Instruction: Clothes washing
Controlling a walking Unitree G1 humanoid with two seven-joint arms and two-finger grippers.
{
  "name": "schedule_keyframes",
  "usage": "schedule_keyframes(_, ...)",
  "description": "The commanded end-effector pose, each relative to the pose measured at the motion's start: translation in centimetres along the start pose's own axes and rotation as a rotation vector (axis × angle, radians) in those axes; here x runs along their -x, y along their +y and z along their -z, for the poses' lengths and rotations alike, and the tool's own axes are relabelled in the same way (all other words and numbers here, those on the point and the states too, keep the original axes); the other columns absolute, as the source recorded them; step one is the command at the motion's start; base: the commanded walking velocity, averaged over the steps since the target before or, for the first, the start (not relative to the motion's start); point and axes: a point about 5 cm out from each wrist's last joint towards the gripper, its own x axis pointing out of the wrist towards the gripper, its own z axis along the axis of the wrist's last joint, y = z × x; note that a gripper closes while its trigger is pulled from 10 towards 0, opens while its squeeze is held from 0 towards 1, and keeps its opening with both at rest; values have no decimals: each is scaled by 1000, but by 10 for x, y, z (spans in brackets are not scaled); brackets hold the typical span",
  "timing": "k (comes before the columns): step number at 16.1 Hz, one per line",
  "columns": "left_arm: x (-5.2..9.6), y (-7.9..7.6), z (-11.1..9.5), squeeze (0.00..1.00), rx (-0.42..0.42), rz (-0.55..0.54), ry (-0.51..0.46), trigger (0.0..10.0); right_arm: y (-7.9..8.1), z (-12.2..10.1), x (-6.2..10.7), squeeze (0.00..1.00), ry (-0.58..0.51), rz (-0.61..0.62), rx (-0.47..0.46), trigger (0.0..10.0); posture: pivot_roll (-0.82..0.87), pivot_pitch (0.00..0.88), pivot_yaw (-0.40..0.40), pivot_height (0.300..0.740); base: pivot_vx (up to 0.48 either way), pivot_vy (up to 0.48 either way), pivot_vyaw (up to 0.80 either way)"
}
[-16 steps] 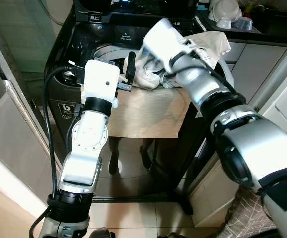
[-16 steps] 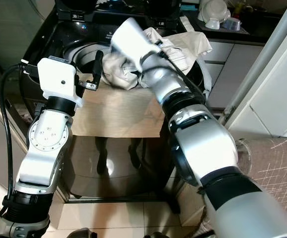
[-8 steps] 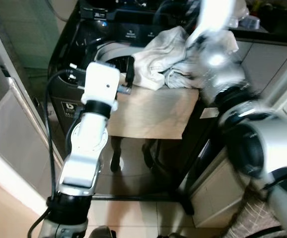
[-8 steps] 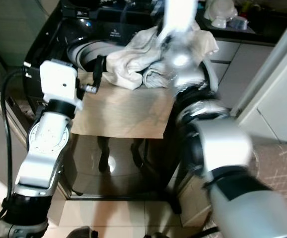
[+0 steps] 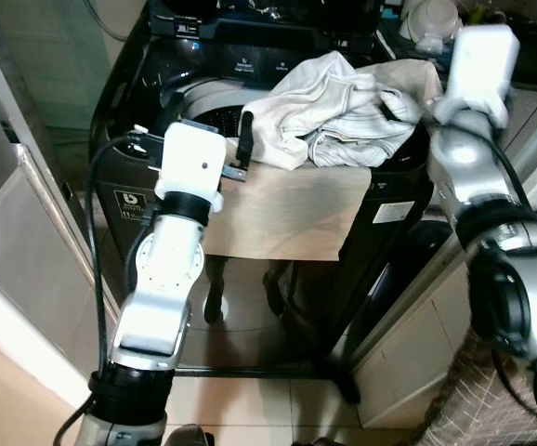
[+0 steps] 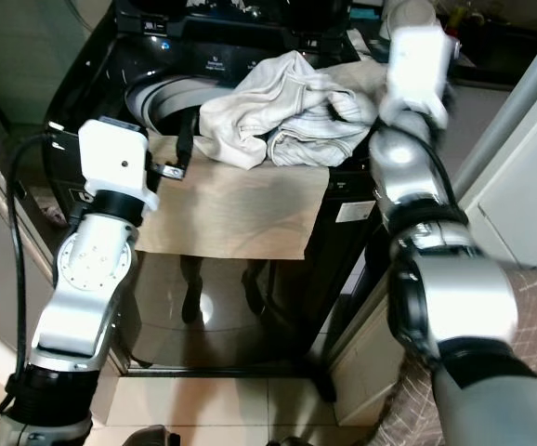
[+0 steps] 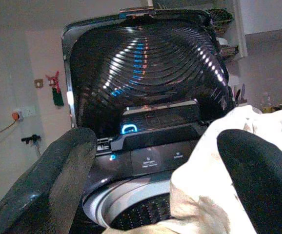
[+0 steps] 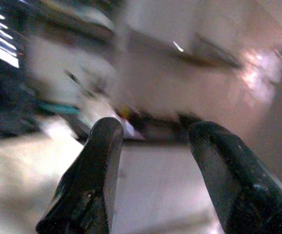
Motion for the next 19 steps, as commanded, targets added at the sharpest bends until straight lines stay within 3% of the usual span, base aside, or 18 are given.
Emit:
schedule_keyframes(1,1,-1,-1,0,-2,3,1,10000,-2,22,5,0,162,14,-63,10000,124,16,-103,740,0,0,0)
schedule_keyframes(2,0,-2,-2,0,-1,10,0,10000,19,32,16,0,265,-99,-136,10000,123,15,-99,740,0,0,0)
schedule_keyframes(4,-2,-3,-3,0,1,19,-5,10000,68,28,40,0,355,-384,-264,10000,123,12,-92,740,0,0,0)
schedule_keyframes(6,-3,-4,-3,0,0,22,-7,10000,91,22,54,0,364,-534,-272,10000,124,12,-90,740,0,0,0)
schedule_keyframes(8,-3,-4,-3,0,1,20,-7,10000,123,10,78,0,307,-750,-192,10000,135,15,-99,740,0,0,0)
schedule_keyframes(10,-1,-2,-3,0,-4,4,0,10000,144,-18,91,0,109,-941,-118,10000,144,21,-108,740,0,0,0)
schedule_keyframes(13,0,-2,-2,0,-6,0,2,10000,153,-29,100,0,-19,-1035,4,10000,141,23,-111,740,0,0,0)
schedule_keyframes(14,1,-1,-1,0,-12,-4,7,10000,139,-32,83,0,-4,-915,-71,10000,137,24,-112,740,0,0,0)
schedule_keyframes(15,1,-1,0,0,-14,-6,14,10000,134,-32,77,0,9,-887,-111,10000,125,25,-108,740,0,0,0)
schedule_keyframes(19,1,-1,2,0,-22,-9,22,10000,129,-32,72,0,9,-854,-157,10000,118,24,-106,740,0,0,0)
